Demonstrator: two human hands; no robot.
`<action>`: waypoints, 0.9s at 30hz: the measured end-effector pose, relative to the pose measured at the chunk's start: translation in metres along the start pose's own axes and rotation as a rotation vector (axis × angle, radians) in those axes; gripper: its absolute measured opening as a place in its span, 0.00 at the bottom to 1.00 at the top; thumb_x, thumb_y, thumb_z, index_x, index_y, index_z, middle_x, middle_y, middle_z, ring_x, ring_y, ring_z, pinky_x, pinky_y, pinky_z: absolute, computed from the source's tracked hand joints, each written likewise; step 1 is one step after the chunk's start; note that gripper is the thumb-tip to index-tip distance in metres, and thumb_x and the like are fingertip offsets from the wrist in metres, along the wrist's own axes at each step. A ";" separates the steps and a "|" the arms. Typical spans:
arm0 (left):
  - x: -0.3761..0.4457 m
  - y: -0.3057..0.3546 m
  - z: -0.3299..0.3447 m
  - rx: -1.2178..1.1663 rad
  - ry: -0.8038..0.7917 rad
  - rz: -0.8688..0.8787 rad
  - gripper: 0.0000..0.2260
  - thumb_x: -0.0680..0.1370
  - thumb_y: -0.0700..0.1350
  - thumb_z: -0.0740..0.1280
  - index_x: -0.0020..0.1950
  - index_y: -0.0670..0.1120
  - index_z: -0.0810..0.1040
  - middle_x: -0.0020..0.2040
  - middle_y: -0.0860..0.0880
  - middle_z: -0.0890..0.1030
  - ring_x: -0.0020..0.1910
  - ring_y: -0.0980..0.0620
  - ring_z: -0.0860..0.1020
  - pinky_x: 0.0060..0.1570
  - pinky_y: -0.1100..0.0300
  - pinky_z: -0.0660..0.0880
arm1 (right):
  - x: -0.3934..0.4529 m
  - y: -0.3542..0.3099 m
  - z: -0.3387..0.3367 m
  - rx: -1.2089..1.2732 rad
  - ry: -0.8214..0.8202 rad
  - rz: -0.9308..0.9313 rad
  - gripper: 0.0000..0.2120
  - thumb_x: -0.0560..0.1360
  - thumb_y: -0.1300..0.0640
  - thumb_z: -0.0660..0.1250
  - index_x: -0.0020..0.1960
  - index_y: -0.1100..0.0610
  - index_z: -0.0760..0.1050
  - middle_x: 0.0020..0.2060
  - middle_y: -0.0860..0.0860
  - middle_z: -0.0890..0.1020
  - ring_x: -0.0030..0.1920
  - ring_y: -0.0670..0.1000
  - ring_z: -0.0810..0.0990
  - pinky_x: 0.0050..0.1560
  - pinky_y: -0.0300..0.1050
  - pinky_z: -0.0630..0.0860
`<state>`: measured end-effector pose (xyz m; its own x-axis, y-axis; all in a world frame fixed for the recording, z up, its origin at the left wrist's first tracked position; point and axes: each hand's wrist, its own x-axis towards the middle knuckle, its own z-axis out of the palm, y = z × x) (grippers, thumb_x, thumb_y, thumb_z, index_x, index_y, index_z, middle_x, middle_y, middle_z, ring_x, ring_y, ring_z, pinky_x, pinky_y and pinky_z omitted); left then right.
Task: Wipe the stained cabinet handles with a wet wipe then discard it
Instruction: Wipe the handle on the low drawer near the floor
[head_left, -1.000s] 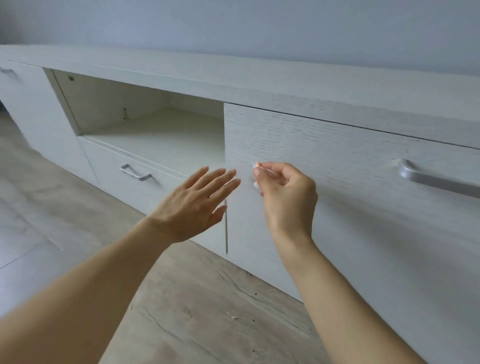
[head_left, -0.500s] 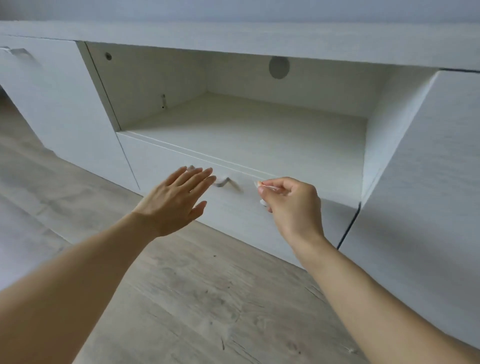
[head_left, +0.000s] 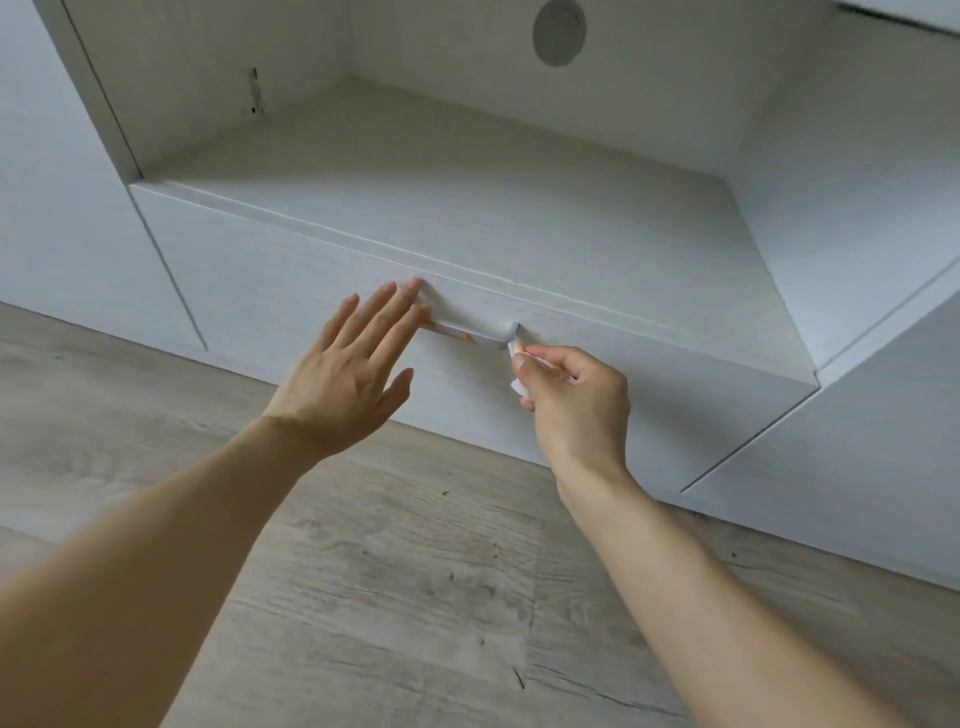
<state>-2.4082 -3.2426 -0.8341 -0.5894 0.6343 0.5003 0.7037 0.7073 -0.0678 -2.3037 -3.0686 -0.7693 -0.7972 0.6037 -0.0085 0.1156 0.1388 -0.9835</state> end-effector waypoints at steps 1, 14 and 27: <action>0.000 -0.002 0.000 -0.011 0.005 0.013 0.26 0.80 0.49 0.52 0.77 0.41 0.57 0.78 0.44 0.55 0.76 0.46 0.54 0.75 0.50 0.49 | -0.001 0.001 0.003 -0.002 0.013 0.007 0.06 0.73 0.58 0.70 0.40 0.49 0.79 0.32 0.38 0.80 0.34 0.39 0.81 0.40 0.31 0.75; 0.003 0.002 0.003 -0.019 0.061 0.024 0.25 0.79 0.48 0.56 0.74 0.39 0.61 0.75 0.41 0.61 0.75 0.44 0.58 0.74 0.49 0.54 | 0.026 0.016 0.039 0.087 0.238 -0.136 0.04 0.75 0.57 0.69 0.47 0.54 0.82 0.43 0.52 0.83 0.38 0.40 0.80 0.37 0.24 0.69; 0.004 -0.007 0.022 -0.125 0.172 0.084 0.25 0.79 0.46 0.59 0.73 0.39 0.60 0.75 0.40 0.61 0.75 0.43 0.58 0.73 0.48 0.57 | 0.000 0.024 0.049 0.116 0.233 -0.079 0.10 0.72 0.54 0.72 0.46 0.49 0.71 0.35 0.44 0.81 0.34 0.40 0.81 0.36 0.32 0.75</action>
<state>-2.4243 -3.2382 -0.8503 -0.4582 0.6190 0.6379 0.7972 0.6036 -0.0131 -2.3296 -3.1039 -0.8013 -0.6418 0.7606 0.0981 -0.0209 0.1105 -0.9937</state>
